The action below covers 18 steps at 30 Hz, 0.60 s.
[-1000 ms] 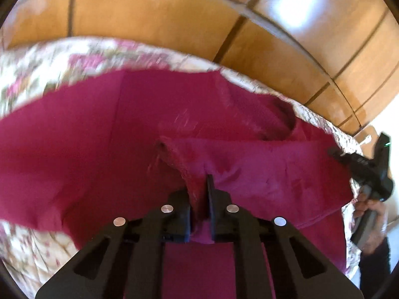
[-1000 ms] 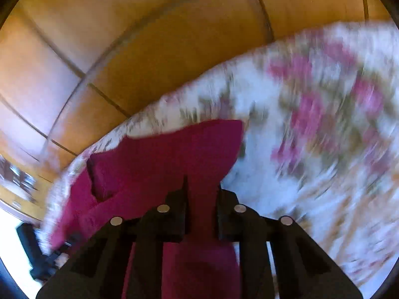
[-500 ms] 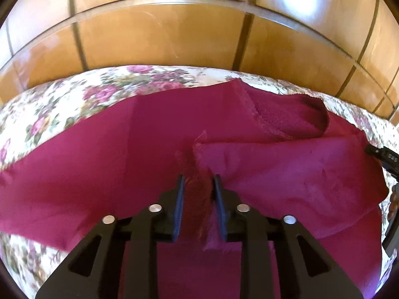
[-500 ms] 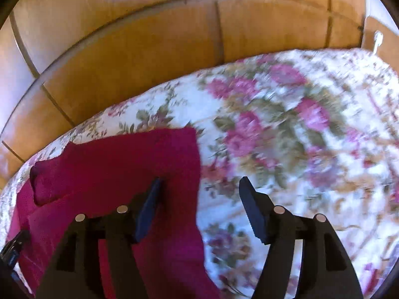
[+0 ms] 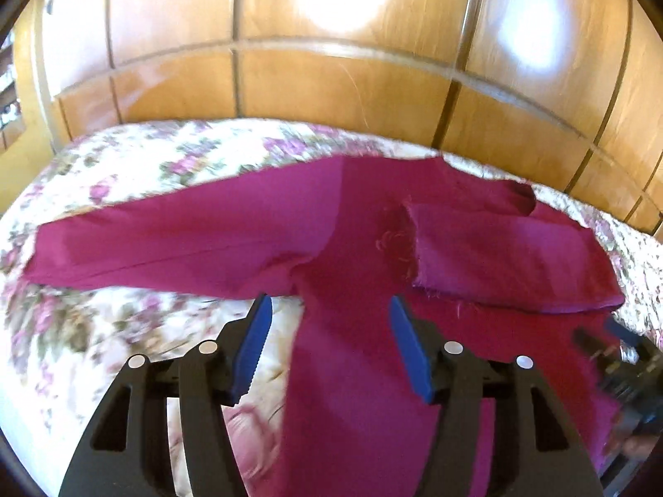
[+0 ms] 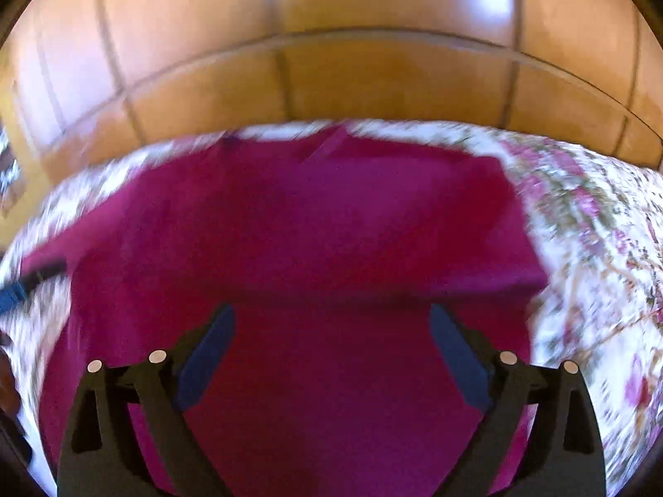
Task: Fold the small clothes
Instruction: 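Open both grippers and withdraw them from the folded top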
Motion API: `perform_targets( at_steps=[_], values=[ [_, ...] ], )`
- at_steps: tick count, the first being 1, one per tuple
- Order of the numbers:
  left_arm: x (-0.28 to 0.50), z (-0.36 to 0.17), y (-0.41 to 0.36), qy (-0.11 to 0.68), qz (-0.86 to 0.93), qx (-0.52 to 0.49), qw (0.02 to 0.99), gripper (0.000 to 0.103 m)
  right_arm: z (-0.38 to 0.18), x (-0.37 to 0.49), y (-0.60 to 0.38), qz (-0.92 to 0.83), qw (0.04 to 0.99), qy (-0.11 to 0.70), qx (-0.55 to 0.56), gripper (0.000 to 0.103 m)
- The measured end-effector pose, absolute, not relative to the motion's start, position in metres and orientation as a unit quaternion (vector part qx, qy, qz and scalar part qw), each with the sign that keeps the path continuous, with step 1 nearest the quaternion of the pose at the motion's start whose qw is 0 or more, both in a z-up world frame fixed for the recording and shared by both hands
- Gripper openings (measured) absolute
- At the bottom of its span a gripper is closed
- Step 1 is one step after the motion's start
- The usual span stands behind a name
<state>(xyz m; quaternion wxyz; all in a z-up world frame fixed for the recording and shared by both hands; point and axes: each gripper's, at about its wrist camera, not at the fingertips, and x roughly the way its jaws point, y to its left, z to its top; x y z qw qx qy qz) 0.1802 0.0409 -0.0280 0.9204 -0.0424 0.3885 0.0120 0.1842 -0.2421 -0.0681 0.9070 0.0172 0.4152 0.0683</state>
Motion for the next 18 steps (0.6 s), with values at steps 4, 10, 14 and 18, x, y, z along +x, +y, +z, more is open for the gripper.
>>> perform_targets(
  at_steps=[4, 10, 14, 18],
  values=[
    [0.149, -0.012, 0.052, 0.368, 0.029, -0.041, 0.929, 0.058, -0.087, 0.169, -0.217, 0.068, 0.902, 0.425, -0.016, 0.100],
    [0.113, 0.002, 0.073, 0.344, 0.044, -0.048, 0.937, 0.058, -0.103, 0.158, -0.212, 0.050, 0.903, 0.427, -0.020, 0.101],
    [0.089, 0.008, 0.099, 0.330, 0.087, -0.073, 0.937, 0.058, -0.105, 0.160, -0.218, 0.053, 0.898, 0.436, 0.006, 0.101],
    [0.070, 0.010, 0.124, 0.330, 0.120, -0.097, 0.931, 0.058, -0.103, 0.158, -0.216, 0.055, 0.901, 0.430, 0.008, 0.101]
  ],
)
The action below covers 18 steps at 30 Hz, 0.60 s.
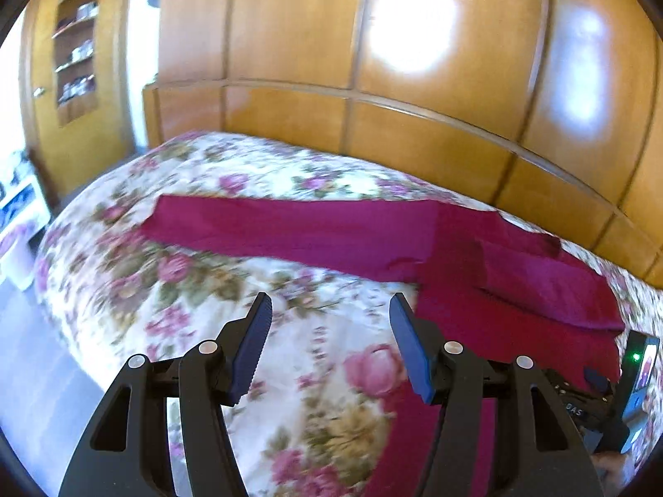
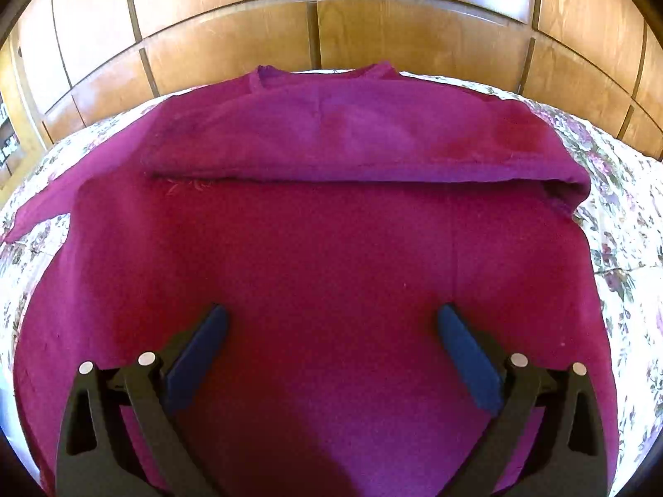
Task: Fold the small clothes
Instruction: 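Open both grippers and withdraw them from the folded top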
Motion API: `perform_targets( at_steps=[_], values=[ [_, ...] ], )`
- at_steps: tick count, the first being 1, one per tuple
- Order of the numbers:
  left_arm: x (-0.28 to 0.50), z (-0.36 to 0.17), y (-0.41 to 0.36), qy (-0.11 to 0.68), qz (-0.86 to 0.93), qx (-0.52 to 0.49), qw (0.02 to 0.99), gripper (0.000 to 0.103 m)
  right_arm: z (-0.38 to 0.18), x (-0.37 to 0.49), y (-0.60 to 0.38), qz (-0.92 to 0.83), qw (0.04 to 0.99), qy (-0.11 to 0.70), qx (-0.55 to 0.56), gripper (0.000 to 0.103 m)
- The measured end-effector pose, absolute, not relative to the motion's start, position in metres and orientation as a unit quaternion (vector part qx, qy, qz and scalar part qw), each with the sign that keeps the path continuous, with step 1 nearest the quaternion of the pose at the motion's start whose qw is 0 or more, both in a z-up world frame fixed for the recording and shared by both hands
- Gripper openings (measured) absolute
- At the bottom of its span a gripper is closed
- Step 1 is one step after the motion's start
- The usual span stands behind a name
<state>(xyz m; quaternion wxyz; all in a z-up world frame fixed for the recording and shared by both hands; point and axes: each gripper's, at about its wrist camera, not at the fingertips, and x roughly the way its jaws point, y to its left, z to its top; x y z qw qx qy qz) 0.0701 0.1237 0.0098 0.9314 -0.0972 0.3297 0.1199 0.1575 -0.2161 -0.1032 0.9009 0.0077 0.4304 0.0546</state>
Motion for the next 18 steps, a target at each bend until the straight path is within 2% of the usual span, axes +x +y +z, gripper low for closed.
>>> perform_targets(
  at_steps=[18],
  values=[
    [0.053, -0.012, 0.186, 0.345, 0.180, -0.129, 0.912, 0.058, -0.105, 0.154, -0.211, 0.046, 0.907, 0.419, -0.004, 0.101]
  ],
)
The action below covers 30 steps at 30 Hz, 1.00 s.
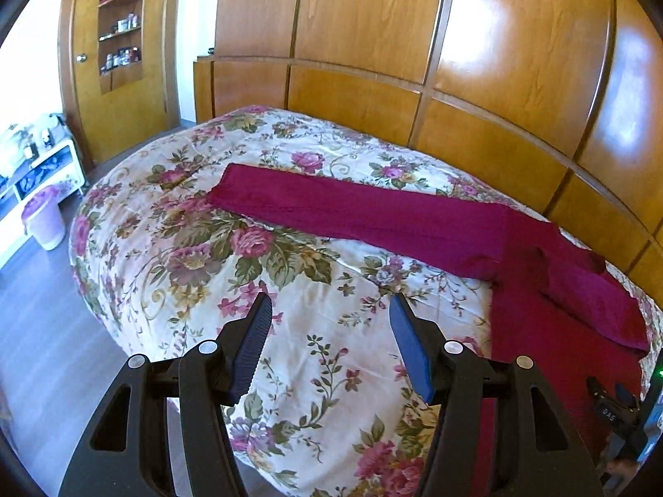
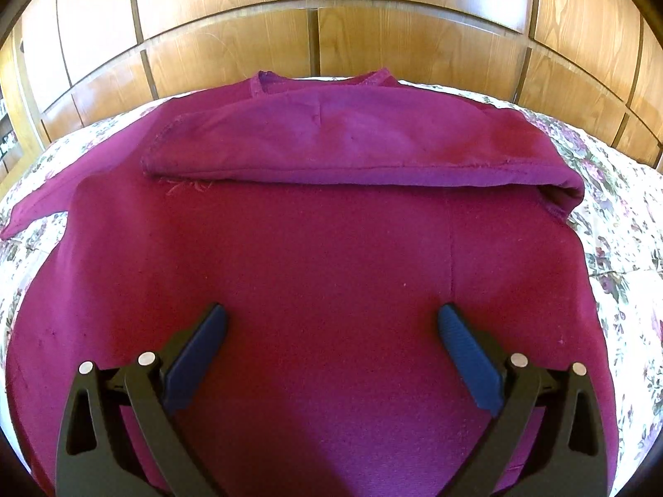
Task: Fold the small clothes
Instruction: 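Open both grippers and withdraw them from the folded top, then grasp a sleeve cuff with the left gripper and lift it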
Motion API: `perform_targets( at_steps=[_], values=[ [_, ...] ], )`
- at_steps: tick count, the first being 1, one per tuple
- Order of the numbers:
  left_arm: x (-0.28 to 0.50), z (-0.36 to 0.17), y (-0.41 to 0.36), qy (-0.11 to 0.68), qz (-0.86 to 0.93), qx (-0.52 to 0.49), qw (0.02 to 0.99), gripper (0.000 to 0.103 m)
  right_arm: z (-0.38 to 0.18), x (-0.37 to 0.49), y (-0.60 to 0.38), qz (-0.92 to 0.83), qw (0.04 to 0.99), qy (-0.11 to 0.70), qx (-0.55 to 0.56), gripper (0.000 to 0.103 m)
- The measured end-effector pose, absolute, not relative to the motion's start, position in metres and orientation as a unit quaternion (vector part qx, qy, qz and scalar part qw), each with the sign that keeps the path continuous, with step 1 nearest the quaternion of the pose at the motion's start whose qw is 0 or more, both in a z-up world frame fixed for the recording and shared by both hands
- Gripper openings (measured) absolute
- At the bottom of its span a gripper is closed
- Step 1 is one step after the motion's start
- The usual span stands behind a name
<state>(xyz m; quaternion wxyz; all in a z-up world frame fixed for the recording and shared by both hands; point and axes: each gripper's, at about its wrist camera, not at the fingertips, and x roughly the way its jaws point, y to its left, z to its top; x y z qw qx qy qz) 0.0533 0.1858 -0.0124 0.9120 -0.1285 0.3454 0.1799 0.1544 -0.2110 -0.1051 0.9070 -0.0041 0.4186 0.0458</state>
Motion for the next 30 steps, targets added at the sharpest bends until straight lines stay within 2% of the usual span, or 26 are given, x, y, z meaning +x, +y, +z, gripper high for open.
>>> perform_targets(
  at_steps=[3, 7, 8, 10, 12, 20, 22, 23, 24, 30],
  values=[
    [0.067, -0.024, 0.206, 0.362, 0.169, -0.159, 0.903, 0.058, -0.106, 0.154, -0.211, 0.046, 0.907, 0.418, -0.005, 0.101],
    [0.091, -0.042, 0.263, 0.368, 0.160, -0.254, 0.880, 0.058, -0.106, 0.154, -0.211, 0.046, 0.909, 0.415, -0.004, 0.101],
    [0.095, -0.044, 0.274, 0.362, 0.160, -0.268, 0.878, 0.052, -0.106, 0.154, -0.211, 0.046, 0.909, 0.414, -0.004, 0.101],
    [0.108, -0.048, 0.300, 0.359, 0.179, -0.287, 0.870, 0.050, -0.106, 0.154, -0.212, 0.046, 0.909, 0.413, -0.004, 0.101],
    [0.122, -0.055, 0.328, 0.361, 0.188, -0.315, 0.858, 0.044, -0.106, 0.154, -0.212, 0.046, 0.910, 0.413, -0.002, 0.101],
    [0.165, -0.089, 0.404, 0.370, 0.259, -0.392, 0.801, 0.043, -0.107, 0.153, -0.212, 0.046, 0.910, 0.411, -0.002, 0.101],
    [0.176, -0.092, 0.411, 0.364, 0.264, -0.388, 0.805, 0.028, -0.108, 0.154, -0.212, 0.047, 0.910, 0.411, -0.001, 0.101],
    [0.180, -0.093, 0.413, 0.368, 0.266, -0.384, 0.804, 0.015, -0.108, 0.154, -0.212, 0.048, 0.910, 0.411, -0.001, 0.101],
    [0.184, -0.095, 0.415, 0.372, 0.266, -0.381, 0.804, 0.007, -0.108, 0.154, -0.212, 0.048, 0.910, 0.411, -0.001, 0.101],
    [0.191, -0.053, 0.380, 0.343, 0.199, -0.336, 0.854, 0.006, -0.109, 0.155, -0.212, 0.048, 0.911, 0.410, 0.000, 0.101]
  ],
)
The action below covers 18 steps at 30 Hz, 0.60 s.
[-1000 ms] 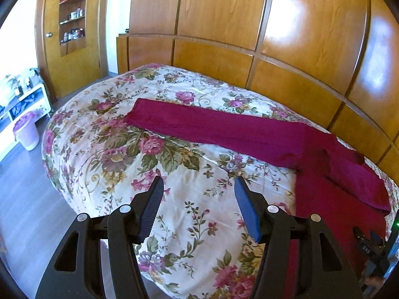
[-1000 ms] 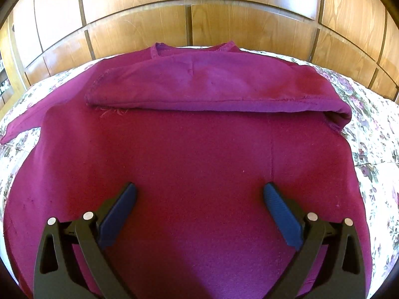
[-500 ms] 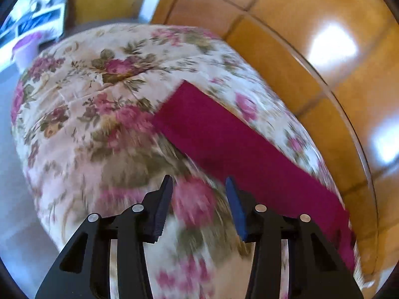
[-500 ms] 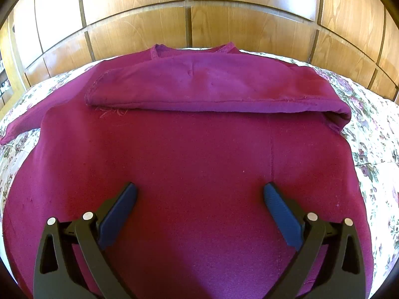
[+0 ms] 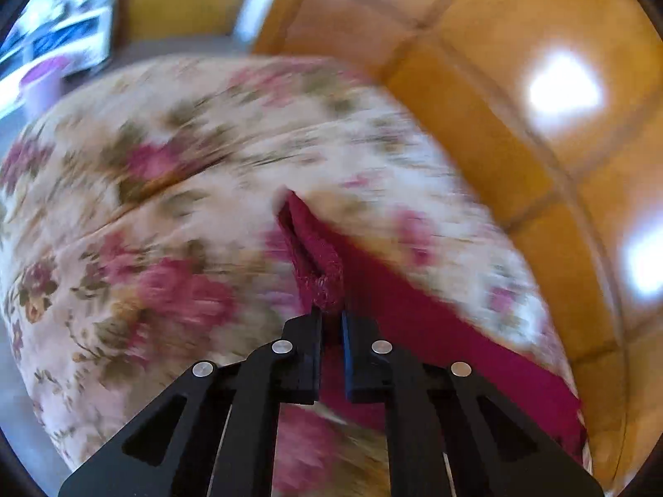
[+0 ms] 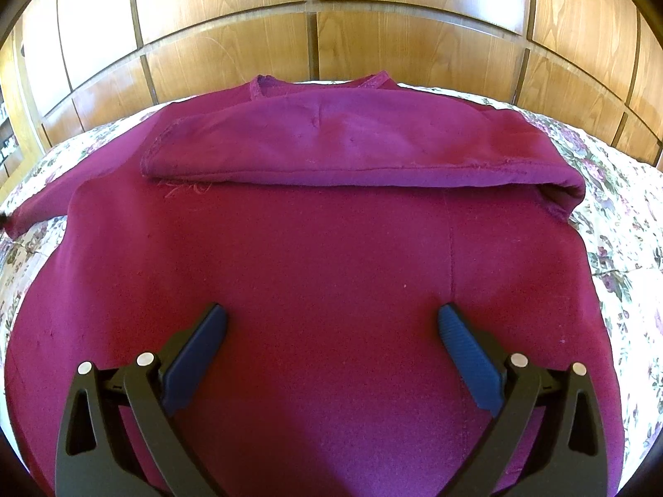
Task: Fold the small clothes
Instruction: 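Grasp a sleeve cuff with the left gripper and lift it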
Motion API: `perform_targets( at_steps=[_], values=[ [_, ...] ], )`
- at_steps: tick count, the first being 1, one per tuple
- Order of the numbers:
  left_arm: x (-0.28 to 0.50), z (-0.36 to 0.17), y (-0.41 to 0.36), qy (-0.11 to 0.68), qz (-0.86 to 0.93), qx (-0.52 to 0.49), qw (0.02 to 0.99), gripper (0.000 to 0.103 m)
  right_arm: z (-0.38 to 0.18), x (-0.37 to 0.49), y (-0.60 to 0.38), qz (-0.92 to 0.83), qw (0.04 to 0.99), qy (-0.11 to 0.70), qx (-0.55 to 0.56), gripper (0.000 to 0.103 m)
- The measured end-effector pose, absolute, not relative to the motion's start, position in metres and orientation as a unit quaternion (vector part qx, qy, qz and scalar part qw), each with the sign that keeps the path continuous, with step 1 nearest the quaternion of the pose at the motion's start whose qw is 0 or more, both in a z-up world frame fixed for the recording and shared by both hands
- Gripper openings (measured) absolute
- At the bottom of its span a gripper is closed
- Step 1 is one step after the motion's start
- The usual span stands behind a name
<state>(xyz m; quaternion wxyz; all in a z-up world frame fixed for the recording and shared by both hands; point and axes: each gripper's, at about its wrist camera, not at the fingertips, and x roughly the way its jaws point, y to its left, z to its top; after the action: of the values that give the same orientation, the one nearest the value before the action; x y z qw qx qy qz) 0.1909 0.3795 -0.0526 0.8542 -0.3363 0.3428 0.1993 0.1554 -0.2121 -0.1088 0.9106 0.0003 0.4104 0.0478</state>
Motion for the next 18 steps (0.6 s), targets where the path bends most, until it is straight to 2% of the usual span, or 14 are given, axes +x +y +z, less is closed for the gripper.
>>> perform_targets(
  at_steps=[5, 8, 15, 18],
  values=[
    [0.188, -0.001, 0.294, 0.310, 0.088, -0.285, 0.903, 0.006, -0.109, 0.155, -0.212, 0.047, 0.911, 0.410, 0.001, 0.101],
    [0.190, 0.011, 0.237, 0.311, 0.028, -0.257, 0.915, 0.006, -0.109, 0.155, -0.212, 0.048, 0.911, 0.410, 0.003, 0.101],
    [0.210, -0.008, 0.113, 0.386, -0.077, -0.223, 0.892, 0.006, -0.110, 0.154, -0.213, 0.053, 0.910, 0.410, 0.011, 0.101],
    [0.218, -0.028, 0.071, 0.419, -0.090, -0.176, 0.886, 0.006, -0.110, 0.154, -0.214, 0.055, 0.910, 0.411, 0.016, 0.101]
  ],
)
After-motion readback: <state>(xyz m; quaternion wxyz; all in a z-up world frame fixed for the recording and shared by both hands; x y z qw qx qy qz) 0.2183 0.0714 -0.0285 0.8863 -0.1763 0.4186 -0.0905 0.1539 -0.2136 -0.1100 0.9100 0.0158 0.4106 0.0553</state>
